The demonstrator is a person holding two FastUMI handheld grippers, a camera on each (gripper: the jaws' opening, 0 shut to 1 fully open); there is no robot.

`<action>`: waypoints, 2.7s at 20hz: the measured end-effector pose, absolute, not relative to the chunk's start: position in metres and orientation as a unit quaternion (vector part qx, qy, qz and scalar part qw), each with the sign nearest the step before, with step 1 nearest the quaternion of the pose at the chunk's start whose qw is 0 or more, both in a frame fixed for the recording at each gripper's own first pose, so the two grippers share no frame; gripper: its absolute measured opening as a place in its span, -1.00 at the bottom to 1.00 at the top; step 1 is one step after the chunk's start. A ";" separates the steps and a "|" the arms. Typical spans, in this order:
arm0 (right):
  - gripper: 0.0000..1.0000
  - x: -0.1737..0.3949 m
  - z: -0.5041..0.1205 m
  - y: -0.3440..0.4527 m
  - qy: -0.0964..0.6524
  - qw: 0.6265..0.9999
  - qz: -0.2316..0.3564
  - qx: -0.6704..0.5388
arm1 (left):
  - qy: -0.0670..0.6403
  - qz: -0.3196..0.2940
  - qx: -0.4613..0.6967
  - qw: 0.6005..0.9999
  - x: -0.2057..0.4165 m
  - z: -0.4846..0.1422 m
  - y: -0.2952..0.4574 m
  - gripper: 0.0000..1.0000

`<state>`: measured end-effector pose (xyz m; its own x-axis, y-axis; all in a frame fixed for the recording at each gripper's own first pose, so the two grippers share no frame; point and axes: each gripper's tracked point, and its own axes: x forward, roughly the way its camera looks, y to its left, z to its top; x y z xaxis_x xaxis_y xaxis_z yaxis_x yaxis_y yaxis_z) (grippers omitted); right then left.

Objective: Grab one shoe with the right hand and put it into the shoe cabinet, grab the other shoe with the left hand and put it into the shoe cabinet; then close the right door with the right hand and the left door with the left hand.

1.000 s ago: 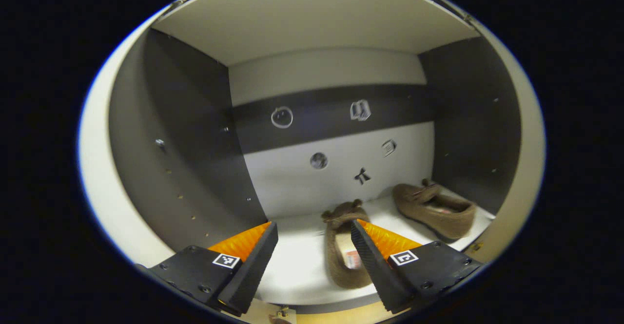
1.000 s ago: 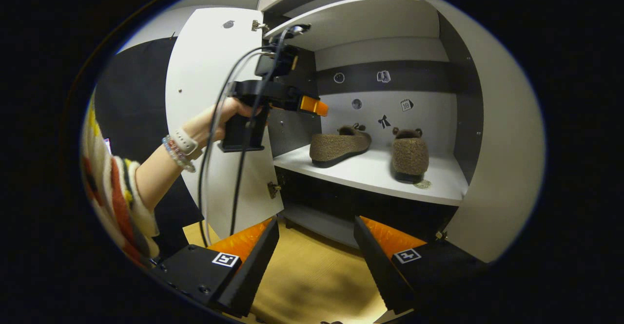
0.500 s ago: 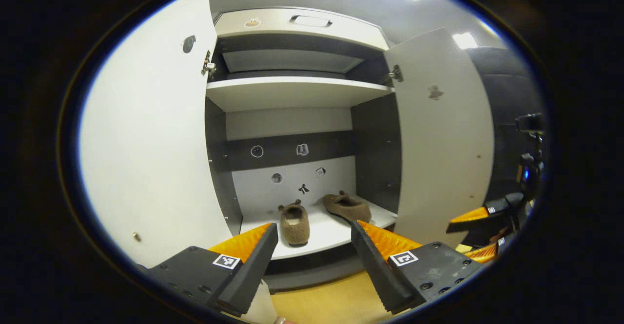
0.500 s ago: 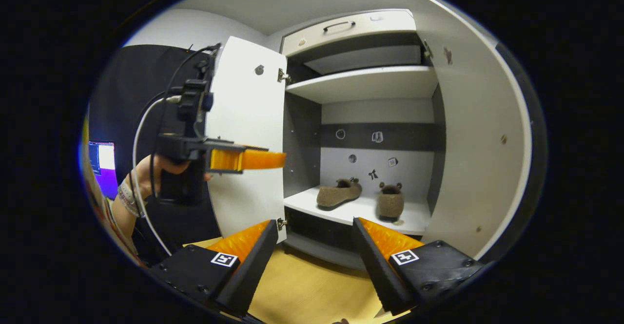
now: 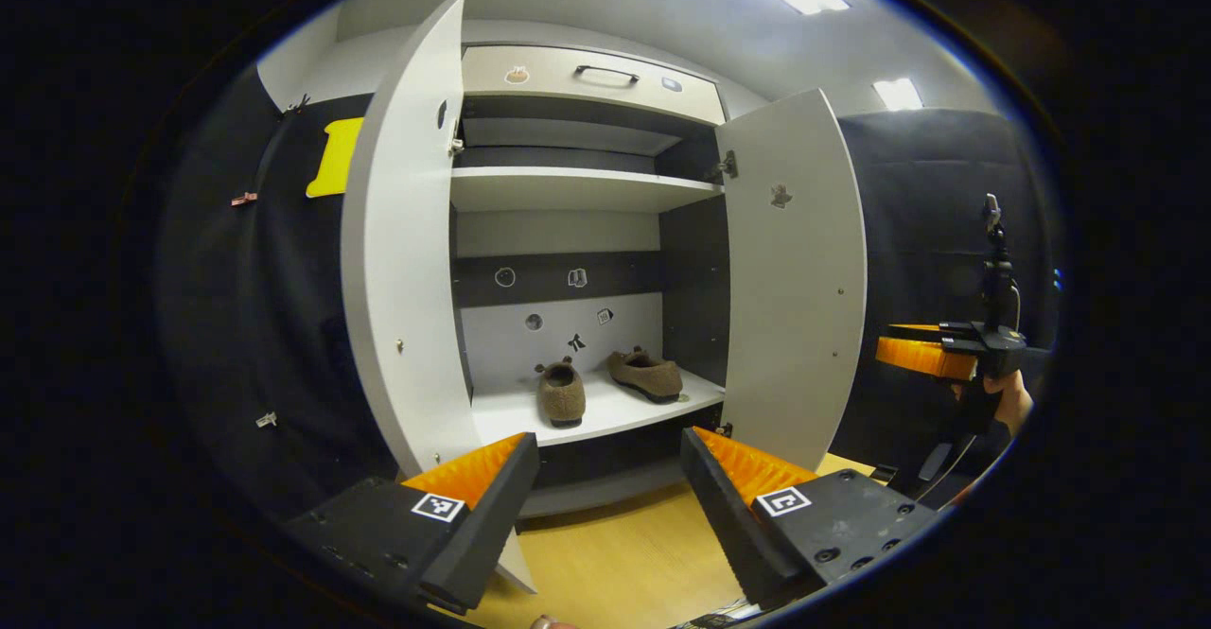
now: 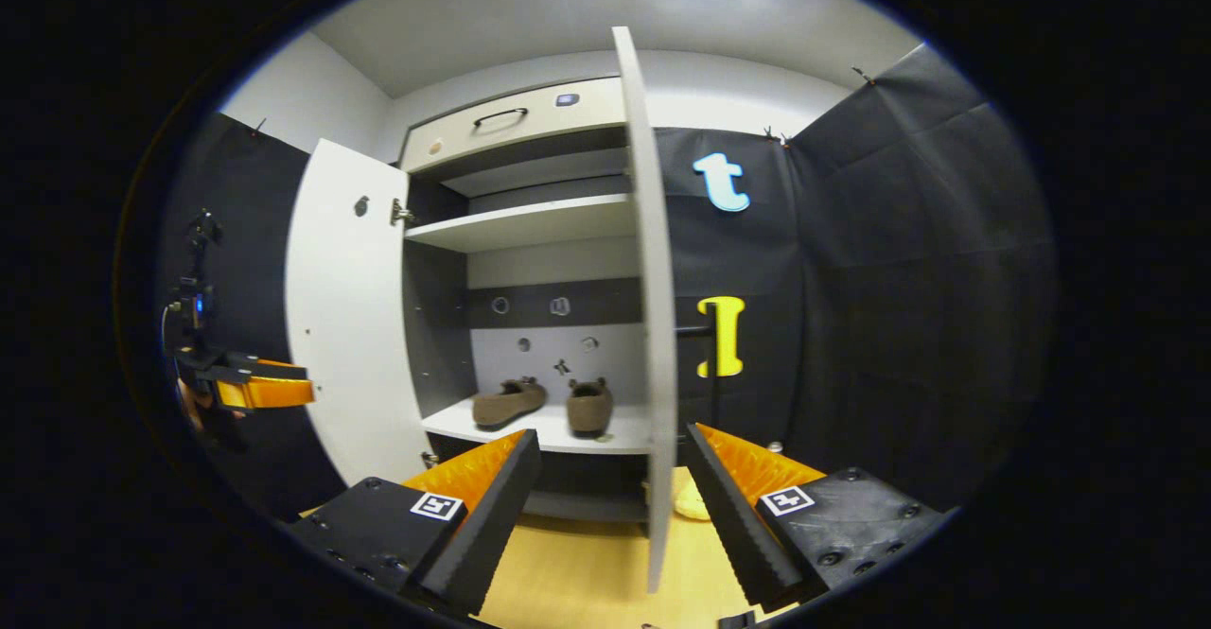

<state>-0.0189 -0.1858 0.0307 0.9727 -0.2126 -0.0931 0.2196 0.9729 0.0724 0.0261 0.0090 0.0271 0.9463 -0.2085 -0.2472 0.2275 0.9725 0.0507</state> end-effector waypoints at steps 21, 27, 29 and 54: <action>0.90 0.036 0.027 -0.216 0.047 0.996 -0.073 0.035 | 0.104 -0.022 0.023 0.994 -0.005 0.030 0.063 0.92; 0.90 0.057 0.023 -0.175 0.049 0.998 -0.010 0.042 | 0.115 0.001 0.033 0.993 -0.006 0.024 0.069 0.92; 0.91 0.065 0.023 -0.163 0.044 0.998 0.005 0.043 | 0.116 0.012 0.033 0.993 -0.012 0.025 0.074 0.92; 0.95 0.074 -0.015 -0.129 0.091 0.994 0.022 0.048 | 0.080 0.096 0.015 0.992 0.034 0.027 0.182 0.93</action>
<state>0.0736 -0.1293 -0.0150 0.9825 0.0515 -0.1788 -0.0342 0.9946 0.0985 0.0344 0.1824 0.0273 0.9688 0.1931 -0.1552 -0.1885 0.9811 0.0441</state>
